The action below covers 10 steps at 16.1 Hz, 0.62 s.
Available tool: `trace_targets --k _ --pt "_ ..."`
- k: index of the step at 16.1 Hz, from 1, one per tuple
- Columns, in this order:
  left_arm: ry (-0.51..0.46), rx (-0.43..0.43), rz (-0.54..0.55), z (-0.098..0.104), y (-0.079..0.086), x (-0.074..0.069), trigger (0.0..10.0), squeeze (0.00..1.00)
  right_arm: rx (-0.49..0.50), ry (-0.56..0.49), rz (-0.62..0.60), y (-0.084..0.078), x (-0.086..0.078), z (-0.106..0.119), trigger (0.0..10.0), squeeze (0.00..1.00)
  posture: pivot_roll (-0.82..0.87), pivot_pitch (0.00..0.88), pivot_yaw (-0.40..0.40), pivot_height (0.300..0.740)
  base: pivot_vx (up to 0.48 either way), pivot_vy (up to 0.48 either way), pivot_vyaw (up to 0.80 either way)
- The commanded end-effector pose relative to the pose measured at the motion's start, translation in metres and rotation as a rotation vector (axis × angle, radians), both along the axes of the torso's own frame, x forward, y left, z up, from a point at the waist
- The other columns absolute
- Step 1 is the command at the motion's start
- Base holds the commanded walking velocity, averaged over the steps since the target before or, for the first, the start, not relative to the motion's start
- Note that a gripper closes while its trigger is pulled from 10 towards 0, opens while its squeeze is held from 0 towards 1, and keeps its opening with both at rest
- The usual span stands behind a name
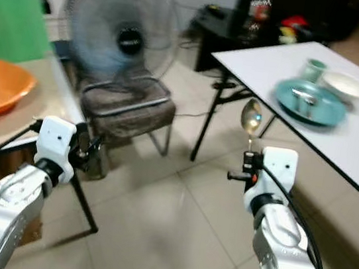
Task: Setting the table
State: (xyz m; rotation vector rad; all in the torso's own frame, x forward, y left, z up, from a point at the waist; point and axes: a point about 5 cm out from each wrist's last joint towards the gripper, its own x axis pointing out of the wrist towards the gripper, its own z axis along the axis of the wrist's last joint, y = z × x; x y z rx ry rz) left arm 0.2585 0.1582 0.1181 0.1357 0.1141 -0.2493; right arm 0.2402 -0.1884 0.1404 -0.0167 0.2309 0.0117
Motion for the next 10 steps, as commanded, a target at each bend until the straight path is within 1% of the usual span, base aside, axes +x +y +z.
trace_targets --k 1,3,5,6,8,10 --pt "0.004 -0.013 -0.031 0.004 -0.007 0.002 10.0 0.00 0.017 0.015 -0.017 -0.005 0.000 0.002 10.0 0.00 0.04 0.000 0.013 0.740 0.000 0.000 -0.77" --pt "0.015 -0.022 -0.045 0.004 -0.006 0.000 10.0 0.00 0.016 0.025 -0.020 -0.003 -0.002 0.001 10.0 0.00 0.03 0.000 0.028 0.740 0.000 0.000 -0.77" --pt "0.008 -0.014 -0.037 0.003 -0.004 0.006 10.0 0.00 0.048 0.027 -0.052 -0.005 -0.007 0.002 10.0 0.00 0.01 0.000 0.047 0.740 0.000 0.000 -0.77" --pt "-0.014 -0.016 -0.014 0.006 -0.004 0.010 10.0 0.00 0.046 0.027 -0.068 -0.007 -0.008 0.003 10.0 0.00 0.01 0.000 0.050 0.740 0.000 0.000 -0.77" --pt "-0.023 -0.025 -0.013 0.011 -0.006 0.012 10.0 0.00 0.010 0.025 -0.103 -0.010 -0.005 0.005 10.0 0.00 0.02 0.000 0.048 0.740 0.000 0.000 -0.75" --pt "-0.029 -0.037 -0.007 0.010 -0.002 0.012 10.0 0.00 -0.026 0.017 -0.103 -0.007 -0.003 0.007 10.0 0.00 -0.01 0.000 0.059 0.740 0.000 0.000 -0.74"
